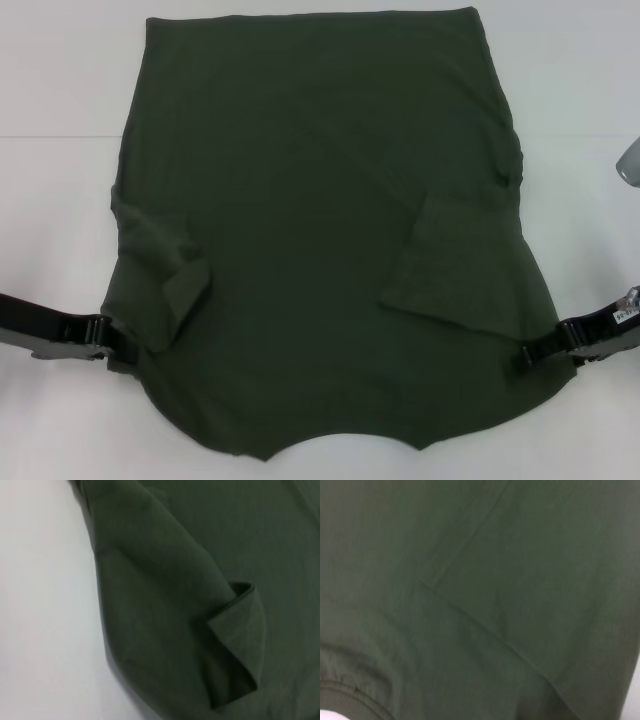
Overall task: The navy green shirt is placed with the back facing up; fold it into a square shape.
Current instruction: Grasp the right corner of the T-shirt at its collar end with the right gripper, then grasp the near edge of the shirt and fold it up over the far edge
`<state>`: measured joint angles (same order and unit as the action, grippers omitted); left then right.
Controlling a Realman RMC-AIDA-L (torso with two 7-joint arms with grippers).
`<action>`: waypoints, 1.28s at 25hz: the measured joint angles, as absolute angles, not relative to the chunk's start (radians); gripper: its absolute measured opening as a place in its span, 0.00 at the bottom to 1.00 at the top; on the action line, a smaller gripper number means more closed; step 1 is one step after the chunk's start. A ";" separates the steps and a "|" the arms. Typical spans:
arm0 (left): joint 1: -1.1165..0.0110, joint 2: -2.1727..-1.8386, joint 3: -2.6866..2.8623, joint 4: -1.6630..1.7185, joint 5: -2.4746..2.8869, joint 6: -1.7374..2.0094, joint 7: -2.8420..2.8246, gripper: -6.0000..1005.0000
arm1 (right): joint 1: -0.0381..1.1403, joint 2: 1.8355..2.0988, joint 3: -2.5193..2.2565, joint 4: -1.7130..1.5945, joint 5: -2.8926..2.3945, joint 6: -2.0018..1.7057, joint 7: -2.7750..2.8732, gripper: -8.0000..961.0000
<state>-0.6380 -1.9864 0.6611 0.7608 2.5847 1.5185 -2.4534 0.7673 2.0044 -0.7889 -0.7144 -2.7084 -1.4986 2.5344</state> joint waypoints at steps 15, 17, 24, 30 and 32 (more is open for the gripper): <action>-0.641 -1.987 0.661 0.761 2.585 1.513 -2.451 0.04 | 0.775 2.006 -0.825 -0.718 -2.709 -1.498 2.541 0.57; -0.641 -1.986 0.661 0.761 2.585 1.512 -2.451 0.04 | 0.775 2.006 -0.826 -0.719 -2.709 -1.498 2.542 0.52; -0.641 -1.987 0.661 0.761 2.585 1.511 -2.451 0.04 | 0.775 2.006 -0.834 -0.722 -2.709 -1.497 2.542 0.26; -0.641 -1.986 0.661 0.761 2.582 1.518 -2.446 0.04 | 0.776 2.006 -0.836 -0.726 -2.708 -1.499 2.532 0.10; -0.641 -1.986 0.661 0.761 2.580 1.521 -2.443 0.04 | 0.776 2.006 -0.836 -0.726 -2.704 -1.505 2.525 0.07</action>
<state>-0.6412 -1.9859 0.6611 0.7609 2.5803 1.5207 -2.4426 0.7764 2.0062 -0.8358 -0.7263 -2.7044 -1.5048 2.5254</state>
